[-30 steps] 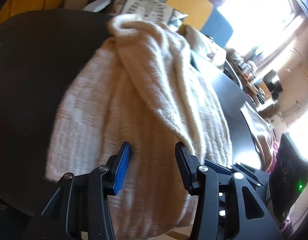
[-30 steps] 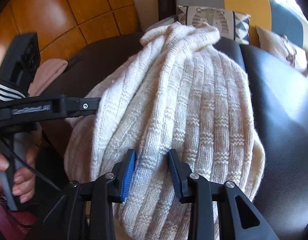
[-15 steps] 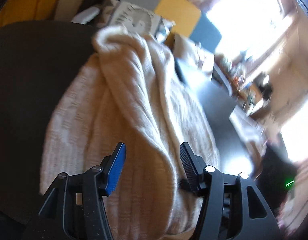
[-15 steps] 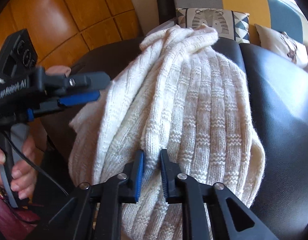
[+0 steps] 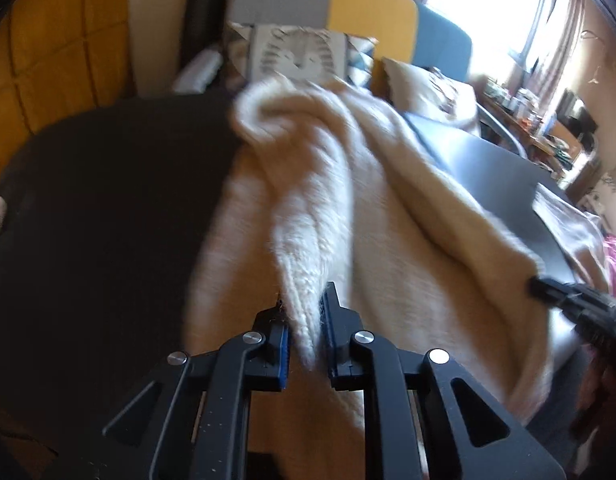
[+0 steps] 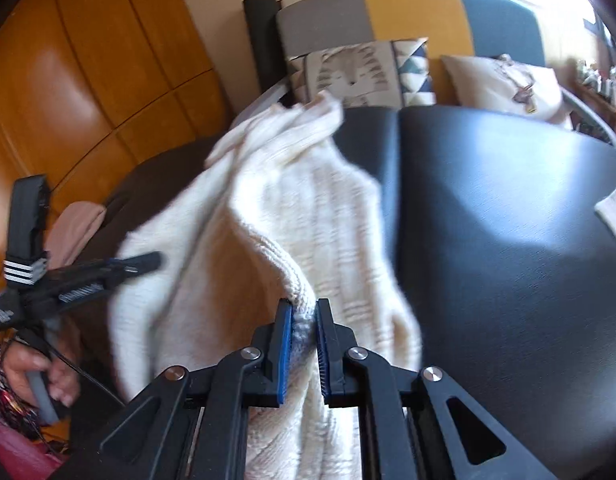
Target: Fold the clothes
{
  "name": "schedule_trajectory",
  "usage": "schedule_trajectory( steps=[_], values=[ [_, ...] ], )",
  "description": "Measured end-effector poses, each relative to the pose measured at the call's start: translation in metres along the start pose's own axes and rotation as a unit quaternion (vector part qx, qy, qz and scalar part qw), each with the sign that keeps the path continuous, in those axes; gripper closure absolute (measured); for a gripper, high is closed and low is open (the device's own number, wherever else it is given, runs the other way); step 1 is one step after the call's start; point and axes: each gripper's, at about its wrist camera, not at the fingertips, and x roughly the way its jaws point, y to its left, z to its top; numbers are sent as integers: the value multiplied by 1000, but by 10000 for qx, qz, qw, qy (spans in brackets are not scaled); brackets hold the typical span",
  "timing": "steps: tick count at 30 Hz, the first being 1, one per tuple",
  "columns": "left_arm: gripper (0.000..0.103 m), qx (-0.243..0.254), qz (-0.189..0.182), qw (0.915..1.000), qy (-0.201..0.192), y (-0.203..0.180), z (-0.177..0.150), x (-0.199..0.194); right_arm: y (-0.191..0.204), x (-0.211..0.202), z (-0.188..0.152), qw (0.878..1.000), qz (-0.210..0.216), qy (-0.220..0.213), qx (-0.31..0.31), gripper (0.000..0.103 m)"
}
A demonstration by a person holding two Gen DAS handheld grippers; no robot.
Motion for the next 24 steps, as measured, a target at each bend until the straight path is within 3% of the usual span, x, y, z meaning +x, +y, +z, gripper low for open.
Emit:
schedule_trajectory(
  steps=[8,14,15,19,24],
  values=[
    [88,-414,955,9942,-278,98,25,-17,-50,-13,26,9967,-700,-351,225,93],
    [88,-923,1499,9843,-128,161,40,-8,-94,-10,39,9908,-1249,-384,362,93],
    [88,-1009,1460,9841,-39,168,41,-3,-102,-8,42,9903,-1277,-351,421,93],
    [88,-1226,712,9892,365,160,27,14,-128,5,49,9874,-1473,-215,543,93],
    [88,-991,134,9948,185,106,8,18,-149,23,54,9819,-1819,-91,526,93]
  ],
)
